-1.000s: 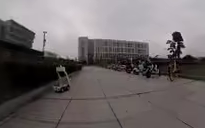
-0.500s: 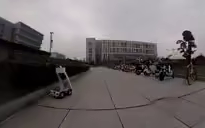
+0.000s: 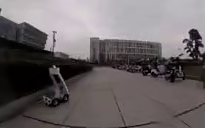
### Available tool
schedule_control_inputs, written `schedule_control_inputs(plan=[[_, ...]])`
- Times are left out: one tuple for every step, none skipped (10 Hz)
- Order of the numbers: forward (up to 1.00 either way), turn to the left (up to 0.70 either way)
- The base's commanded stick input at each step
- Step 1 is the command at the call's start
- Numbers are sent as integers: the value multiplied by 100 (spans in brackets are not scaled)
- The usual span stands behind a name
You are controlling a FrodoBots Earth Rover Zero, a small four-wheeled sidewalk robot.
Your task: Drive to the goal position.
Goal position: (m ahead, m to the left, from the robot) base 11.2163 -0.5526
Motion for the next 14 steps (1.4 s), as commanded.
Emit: schedule_control_inputs(plan=[[100, 0], [100, 0], [100, 0], [100, 0], [100, 0], [100, 0], [100, 0], [100, 0], [100, 0], [100, 0], [100, 0], [100, 0], [100, 0], [100, 0]])
